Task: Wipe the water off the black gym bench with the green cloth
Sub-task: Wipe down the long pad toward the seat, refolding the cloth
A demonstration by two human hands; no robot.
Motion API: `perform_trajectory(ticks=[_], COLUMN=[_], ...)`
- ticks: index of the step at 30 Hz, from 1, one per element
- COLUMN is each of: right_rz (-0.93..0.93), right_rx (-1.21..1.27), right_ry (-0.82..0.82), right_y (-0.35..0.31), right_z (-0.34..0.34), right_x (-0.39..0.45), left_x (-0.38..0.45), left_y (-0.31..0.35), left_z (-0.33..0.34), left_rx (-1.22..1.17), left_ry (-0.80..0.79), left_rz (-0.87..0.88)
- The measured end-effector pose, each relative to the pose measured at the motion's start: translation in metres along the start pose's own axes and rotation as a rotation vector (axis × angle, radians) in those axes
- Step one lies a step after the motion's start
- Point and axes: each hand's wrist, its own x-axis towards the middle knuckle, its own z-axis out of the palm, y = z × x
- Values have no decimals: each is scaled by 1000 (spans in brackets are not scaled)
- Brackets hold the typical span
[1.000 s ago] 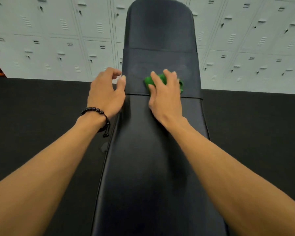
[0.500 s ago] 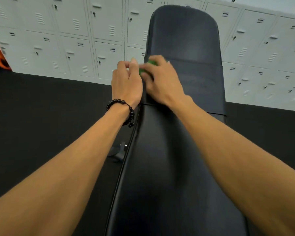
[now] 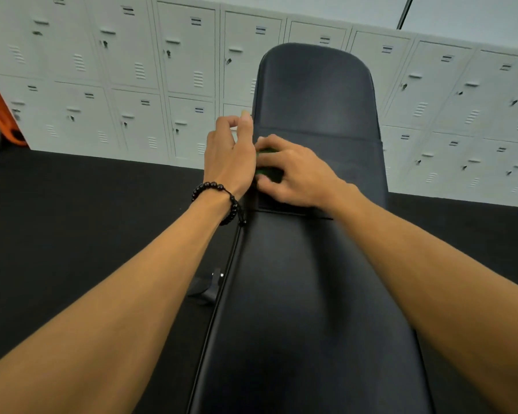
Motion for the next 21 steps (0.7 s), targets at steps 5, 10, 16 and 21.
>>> perform_trajectory(ticks=[5, 10, 16, 21], right_rz=[368, -35, 861, 724], right_rx=[-93, -22, 31, -121], right_ry=[251, 106, 534, 408], right_y=[4, 3, 66, -4], right_z=[21, 19, -17, 15], right_x=[42, -20, -55, -28], left_x=[10, 6, -3, 0], left_y=[9, 11, 13, 14], left_z=[0, 17, 22, 25], left_rx=[52, 178, 307, 464], left_ry=[5, -166, -282, -313], left_rz=[52, 142, 79, 84])
